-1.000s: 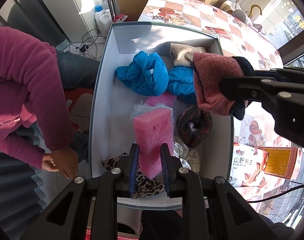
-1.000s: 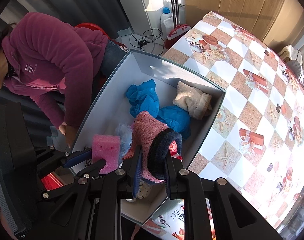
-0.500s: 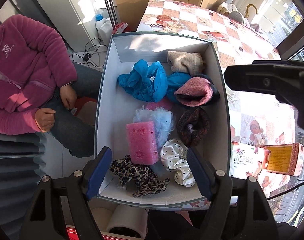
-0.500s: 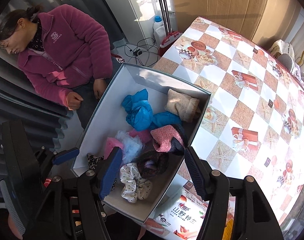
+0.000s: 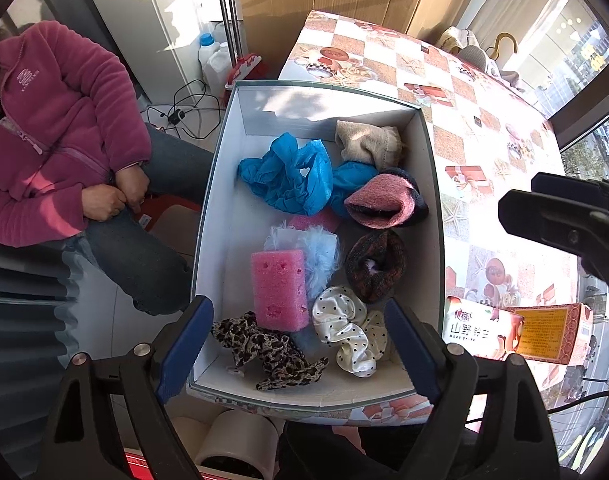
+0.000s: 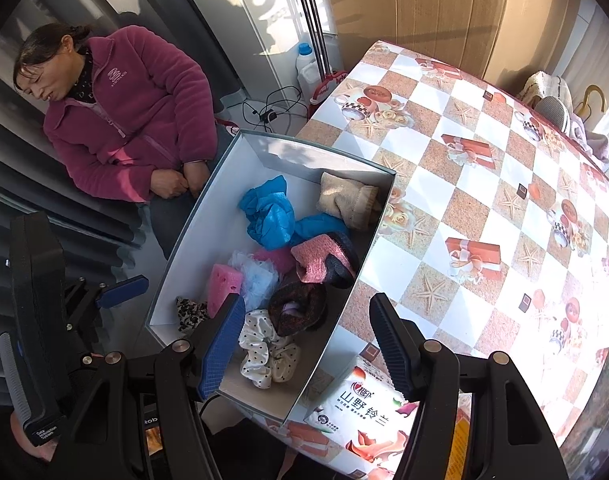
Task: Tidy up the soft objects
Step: 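Withdraw both open tools from above the box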
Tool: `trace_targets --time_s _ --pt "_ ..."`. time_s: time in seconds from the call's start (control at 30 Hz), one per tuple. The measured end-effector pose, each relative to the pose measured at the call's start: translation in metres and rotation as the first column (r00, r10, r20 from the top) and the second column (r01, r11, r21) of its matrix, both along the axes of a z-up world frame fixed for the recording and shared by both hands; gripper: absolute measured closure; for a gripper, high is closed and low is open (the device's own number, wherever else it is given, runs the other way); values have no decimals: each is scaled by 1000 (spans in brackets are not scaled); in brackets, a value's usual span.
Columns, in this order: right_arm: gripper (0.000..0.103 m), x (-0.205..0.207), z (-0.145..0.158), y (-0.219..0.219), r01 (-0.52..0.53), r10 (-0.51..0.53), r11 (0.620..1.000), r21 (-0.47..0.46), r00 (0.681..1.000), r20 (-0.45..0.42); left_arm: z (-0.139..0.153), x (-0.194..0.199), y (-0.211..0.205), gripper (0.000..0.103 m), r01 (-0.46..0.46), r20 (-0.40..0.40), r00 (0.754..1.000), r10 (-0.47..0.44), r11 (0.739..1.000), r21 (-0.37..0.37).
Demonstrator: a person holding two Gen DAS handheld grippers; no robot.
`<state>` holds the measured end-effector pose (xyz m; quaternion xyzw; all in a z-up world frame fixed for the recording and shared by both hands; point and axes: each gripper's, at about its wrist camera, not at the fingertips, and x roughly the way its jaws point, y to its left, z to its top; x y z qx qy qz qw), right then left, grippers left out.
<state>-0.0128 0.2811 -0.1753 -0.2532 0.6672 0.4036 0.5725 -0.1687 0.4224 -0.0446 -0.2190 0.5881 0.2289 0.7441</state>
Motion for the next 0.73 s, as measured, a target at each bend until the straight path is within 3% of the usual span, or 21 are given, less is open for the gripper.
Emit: trace_targets --time_s 0.23,0.37,0.5,0.6,0.73 --pt "37 0 9 -10 17 -17 1000 11 1000 15 9 -7 4 1 -42 45 998 43 999 -15" --pt "37 0 16 -20 38 -38 999 19 999 20 18 -10 1 1 -43 19 999 42 996 79" --pt "37 1 21 -29 64 -64 998 24 998 25 25 -17 1 1 -59 92 994 61 998 -29" --pt "37 3 26 -37 88 -89 996 26 996 30 28 -21 -2 1 -97 103 990 100 995 -35" --pt "37 3 31 -47 115 -116 993 28 993 38 28 -18 -9 1 -71 83 994 73 997 -37"
